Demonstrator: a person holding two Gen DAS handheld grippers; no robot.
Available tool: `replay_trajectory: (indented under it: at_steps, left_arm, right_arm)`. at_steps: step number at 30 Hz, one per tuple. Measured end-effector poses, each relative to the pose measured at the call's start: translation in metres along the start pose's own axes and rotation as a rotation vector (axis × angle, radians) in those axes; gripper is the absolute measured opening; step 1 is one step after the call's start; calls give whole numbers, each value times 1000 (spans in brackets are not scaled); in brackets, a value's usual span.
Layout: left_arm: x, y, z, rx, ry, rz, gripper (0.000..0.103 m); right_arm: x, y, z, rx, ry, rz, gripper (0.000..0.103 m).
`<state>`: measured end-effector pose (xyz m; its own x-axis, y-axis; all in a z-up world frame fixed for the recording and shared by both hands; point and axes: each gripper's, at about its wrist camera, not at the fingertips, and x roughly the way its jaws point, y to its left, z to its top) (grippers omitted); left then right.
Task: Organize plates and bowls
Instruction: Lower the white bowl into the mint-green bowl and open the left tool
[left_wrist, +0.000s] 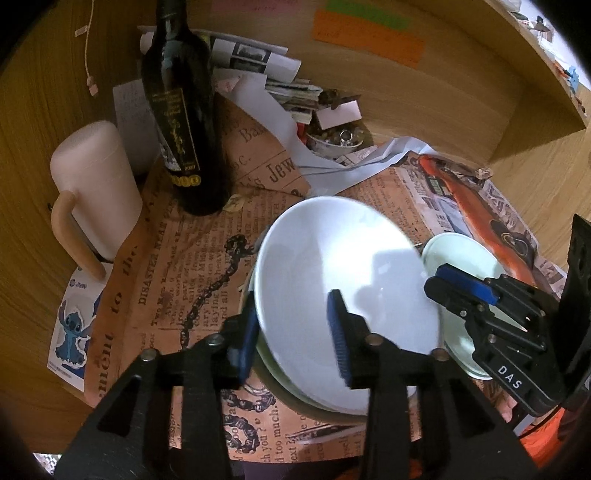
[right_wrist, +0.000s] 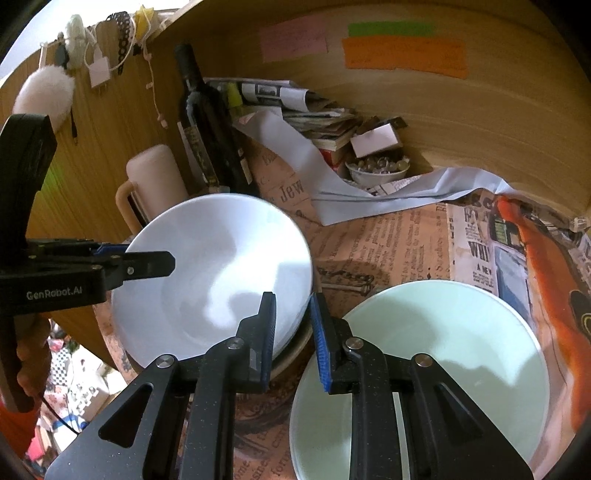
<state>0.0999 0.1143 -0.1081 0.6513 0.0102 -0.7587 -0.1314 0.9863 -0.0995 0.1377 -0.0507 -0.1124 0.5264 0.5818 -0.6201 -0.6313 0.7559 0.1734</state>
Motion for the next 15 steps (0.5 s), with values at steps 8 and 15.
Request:
replay_trajectory:
  at_steps: [8,15]
  left_arm:
    - [-26,-9,1,73,-146,85,68]
    - [-20,14,-5,12,-141,55,68]
  right_arm:
    - [-1,2,-1,-17,0,6,21]
    - [-9,-1,-1,0,-25,4,43]
